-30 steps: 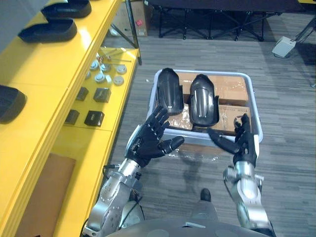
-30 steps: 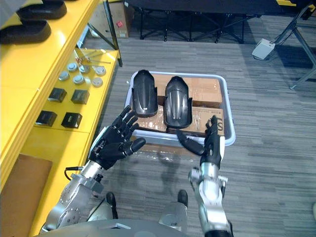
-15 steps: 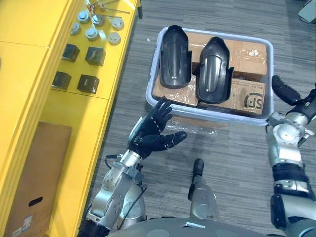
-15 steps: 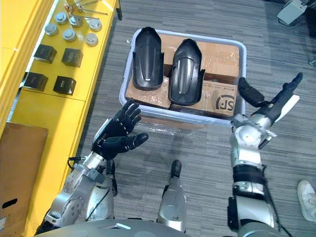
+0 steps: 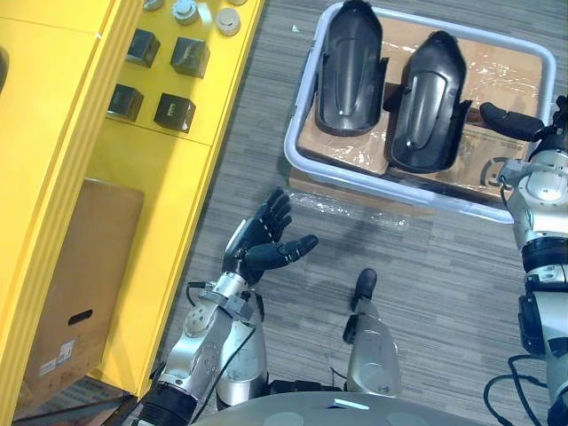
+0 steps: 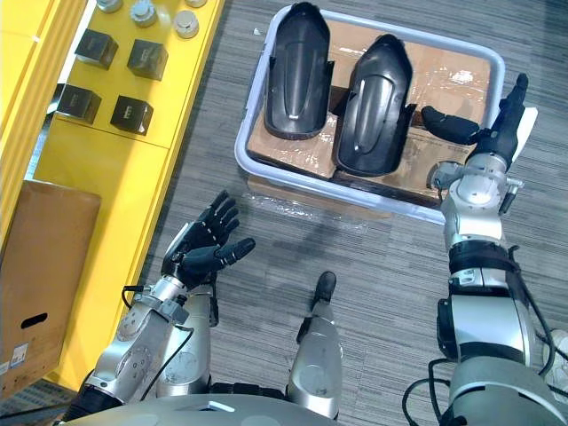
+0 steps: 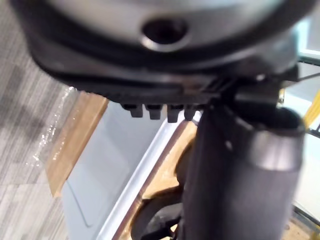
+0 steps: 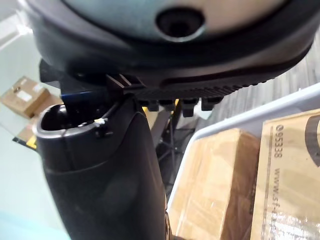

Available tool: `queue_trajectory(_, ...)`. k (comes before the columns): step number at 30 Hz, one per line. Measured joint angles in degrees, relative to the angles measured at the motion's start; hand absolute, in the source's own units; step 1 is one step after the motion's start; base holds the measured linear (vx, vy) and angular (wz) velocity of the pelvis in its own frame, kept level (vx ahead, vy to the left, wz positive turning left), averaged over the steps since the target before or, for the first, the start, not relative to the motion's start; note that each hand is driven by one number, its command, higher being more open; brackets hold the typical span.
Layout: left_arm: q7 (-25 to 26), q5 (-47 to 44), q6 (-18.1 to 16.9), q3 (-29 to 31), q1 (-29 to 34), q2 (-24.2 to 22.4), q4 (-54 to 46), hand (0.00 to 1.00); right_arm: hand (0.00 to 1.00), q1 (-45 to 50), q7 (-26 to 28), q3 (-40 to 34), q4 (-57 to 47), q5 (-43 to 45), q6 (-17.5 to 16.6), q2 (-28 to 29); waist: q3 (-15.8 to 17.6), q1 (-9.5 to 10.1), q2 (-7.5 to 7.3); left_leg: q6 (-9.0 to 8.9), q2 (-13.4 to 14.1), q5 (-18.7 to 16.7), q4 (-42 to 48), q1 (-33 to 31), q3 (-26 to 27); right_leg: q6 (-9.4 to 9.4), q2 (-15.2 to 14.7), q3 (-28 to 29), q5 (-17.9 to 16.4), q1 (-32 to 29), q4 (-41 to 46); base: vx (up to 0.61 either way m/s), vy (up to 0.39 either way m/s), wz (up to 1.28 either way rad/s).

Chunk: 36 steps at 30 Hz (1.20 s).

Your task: Walk over and take three plastic housings, then place them on the shelf

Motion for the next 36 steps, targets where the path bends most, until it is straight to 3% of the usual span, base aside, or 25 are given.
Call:
queue_trajectory(7,0.13,-0.05,-0.11,0.0,0.17,-1.05,0.94,1.0,1.0,-4.05,2.93,2.12,2.82,-0.01,3.31,-3.37,0.87,0.8,1.39,0.12,-0.42,0.96,-0.16,-0.97,-1.18,0.02,-0.28,-1.29,-0.02,-0.18,0.21,-0.02,-0.007,0.08)
queue_trajectory(13,0.72,-0.29,-0.74,-0.73,0.1,-1.37,1.04,1.0,1.0,-4.53,8.47,2.71,9.23,-0.03,10.84,-3.36,1.19,1.32,1.99,-0.06,-0.56,2.31,-1.46,-1.66,-2.45,0.06,-0.25,-2.67,-0.06,-0.42,0.43,-0.03,-0.022,0.1)
queue_trajectory(14,1.32,-0.26,-0.74,-0.66,0.12,-1.37,1.03,1.0,0.0,-4.52,9.9,2.71,10.63,-0.12,11.38,-3.36,1.22,1.26,2.06,-0.11,-0.59,2.79,-2.0,-1.64,-2.56,0.06,-0.25,-2.9,-0.07,-0.48,0.46,-0.03,-0.023,0.05)
queue_trajectory(21,2.36,-0.23,-0.66,-0.56,-0.04,-1.19,1.0,1.0,0.0,-6.18,14.19,2.46,13.75,-1.29,13.2,-5.25,1.45,1.47,1.67,-0.07,-0.38,3.57,-2.5,-1.42,-3.0,-0.19,-0.06,-3.31,-1.43,-0.48,1.29,-0.04,-0.027,0.03)
queue_trajectory(25,3.57,-0.17,-0.53,-0.76,0.31,-0.73,1.02,1.0,0.0,-6.47,15.76,2.52,15.96,-1.13,14.22,-5.44,1.88,1.9,0.95,-0.37,0.24,5.78,-6.18,0.49,-2.98,-0.71,0.53,-3.43,-2.03,-0.48,1.86,-0.03,-0.058,0.0)
queue_trajectory(30,3.61,0.06,-0.55,-1.44,0.75,-0.69,0.77,1.0,0.0,-5.84,13.17,2.55,16.07,-0.92,18.45,-4.21,1.95,2.43,0.81,-0.63,0.29,8.46,-10.85,3.04,-2.36,-0.8,0.53,-3.23,-2.19,-0.48,2.19,0.01,-0.035,-0.01)
queue_trajectory(34,4.26,0.06,-0.55,-1.27,0.86,-0.27,0.6,1.0,0.0,-5.89,11.64,2.31,15.35,-1.11,18.3,-3.96,1.98,2.57,0.7,-0.62,0.34,9.81,-13.52,5.31,-1.81,-0.8,0.53,-3.07,-2.19,0.39,2.23,0.01,-0.018,-0.01)
queue_trajectory(36,4.52,0.06,-0.55,-0.67,1.07,-0.01,-0.04,1.0,0.0,-5.74,7.44,1.36,15.12,-1.24,17.67,-3.85,2.0,2.66,0.36,-0.61,0.35,10.08,-14.45,6.89,-1.53,-0.71,0.53,-2.92,-2.29,1.38,2.21,0.0,0.0,0.0)
